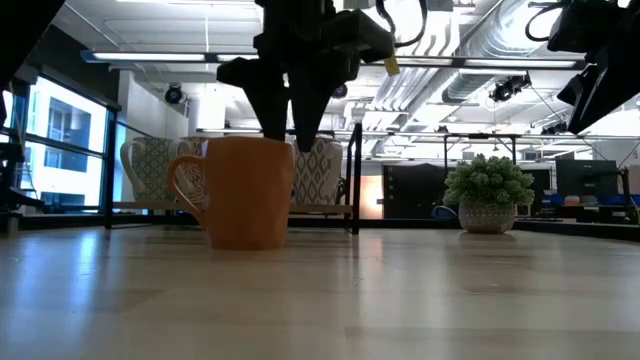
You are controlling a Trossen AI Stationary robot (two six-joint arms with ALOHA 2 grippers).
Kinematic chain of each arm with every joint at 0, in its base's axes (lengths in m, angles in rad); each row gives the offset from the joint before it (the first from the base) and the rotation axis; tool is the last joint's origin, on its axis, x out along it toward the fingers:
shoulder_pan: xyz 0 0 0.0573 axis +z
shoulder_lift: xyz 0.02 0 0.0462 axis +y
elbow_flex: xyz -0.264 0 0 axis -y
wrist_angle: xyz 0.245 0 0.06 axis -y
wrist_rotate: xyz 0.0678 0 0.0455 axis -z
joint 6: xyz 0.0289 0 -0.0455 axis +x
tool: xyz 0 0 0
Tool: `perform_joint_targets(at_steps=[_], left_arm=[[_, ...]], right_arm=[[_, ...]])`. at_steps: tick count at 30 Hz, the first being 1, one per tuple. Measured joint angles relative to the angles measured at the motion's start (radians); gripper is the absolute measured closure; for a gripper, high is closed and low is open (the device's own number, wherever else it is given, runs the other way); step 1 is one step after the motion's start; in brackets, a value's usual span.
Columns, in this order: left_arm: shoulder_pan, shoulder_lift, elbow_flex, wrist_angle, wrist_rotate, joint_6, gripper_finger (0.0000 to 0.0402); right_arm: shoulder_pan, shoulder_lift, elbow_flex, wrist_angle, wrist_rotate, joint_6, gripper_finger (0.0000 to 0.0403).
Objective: Place coffee mugs
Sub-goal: Put the orange mug on the shelf
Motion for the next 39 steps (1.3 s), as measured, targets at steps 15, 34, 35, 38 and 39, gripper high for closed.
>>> perform_joint_targets(at_steps=[15,34,35,38,39], left_arm=[[0.000,0.004,-0.101,0.049,0.001,-0.009,0.0241],[0.000,0.036,-0.113,0.128,0.016,-0.001,0.0254],[0.000,0.039,-0.113,0.129,0.020,0.001,0.0254],[0.000,0.044,-0.114,0.128,0.032,0.016,0.0257],[0.001,0.047,-0.112,0.128,0.031,0.017,0.0261]], right_arm=[[0.000,0.000,0.000,0.000,0.000,0.000,0.0304],[0.000,0.000,0.000,0.000,0.000,0.000,0.0304],[0.000,0.000,0.000,0.000,0.000,0.000,0.0304],[0.000,0.000,0.000,-0.001,0.000,0.000,0.0304],[0.000,0.000,0.000,-0.002,0.000,0.000,0.0304]])
